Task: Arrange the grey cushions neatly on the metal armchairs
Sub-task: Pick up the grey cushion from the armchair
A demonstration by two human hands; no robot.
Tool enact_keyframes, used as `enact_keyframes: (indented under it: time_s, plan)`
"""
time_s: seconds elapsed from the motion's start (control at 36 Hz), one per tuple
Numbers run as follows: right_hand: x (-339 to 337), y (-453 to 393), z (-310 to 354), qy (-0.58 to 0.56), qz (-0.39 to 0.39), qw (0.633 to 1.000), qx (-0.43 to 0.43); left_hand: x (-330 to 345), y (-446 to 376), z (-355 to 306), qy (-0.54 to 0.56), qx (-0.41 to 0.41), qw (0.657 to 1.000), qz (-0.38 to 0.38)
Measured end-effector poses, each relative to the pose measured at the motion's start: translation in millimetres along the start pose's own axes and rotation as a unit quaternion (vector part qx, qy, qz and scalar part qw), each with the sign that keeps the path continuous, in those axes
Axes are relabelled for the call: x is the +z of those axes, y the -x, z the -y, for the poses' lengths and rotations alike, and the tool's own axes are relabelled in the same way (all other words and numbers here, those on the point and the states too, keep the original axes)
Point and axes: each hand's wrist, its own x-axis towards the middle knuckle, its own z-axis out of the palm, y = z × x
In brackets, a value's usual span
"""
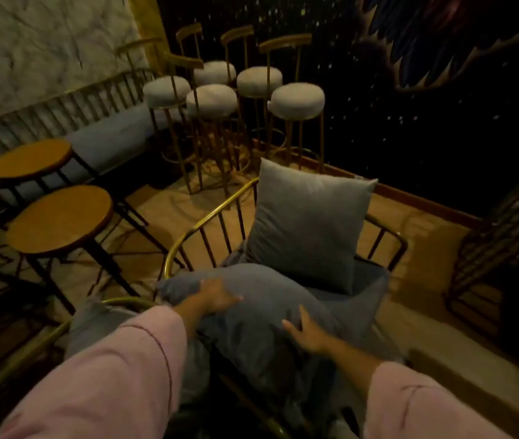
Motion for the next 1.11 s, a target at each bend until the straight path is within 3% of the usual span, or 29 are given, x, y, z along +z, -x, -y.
enact_keyframes:
  time_s: [0.14,0.31,0.53,0.78,0.92,1.11]
  plan:
    - [23,-36,-35,-0.046,0.003,0.992,0.119,47,-36,21,0.011,-0.139,0.990,-0.020]
    - [10,-45,-35,-0.157,-0.008,0.972,0.172,59,-62,32,-0.083,-0.113,0.985,-0.103]
    - [2,-67,-42,-0.238,-0.018,0.945,0.223,11,-121,50,-0.136,-0.117,0.982,-0.062]
    - [-1,-74,-48,-0.255,0.000,0.939,0.233,-21,-164,48,-0.076,-0.254,0.964,0.030]
    - [-5,-68,-42,-0.264,-0.028,0.943,0.202,-18,-150,41,-0.107,-0.232,0.966,-0.037]
    - [-19,-48,-32,-0.303,-0.072,0.942,0.128,-15,-116,16,-0.126,-0.203,0.950,-0.200]
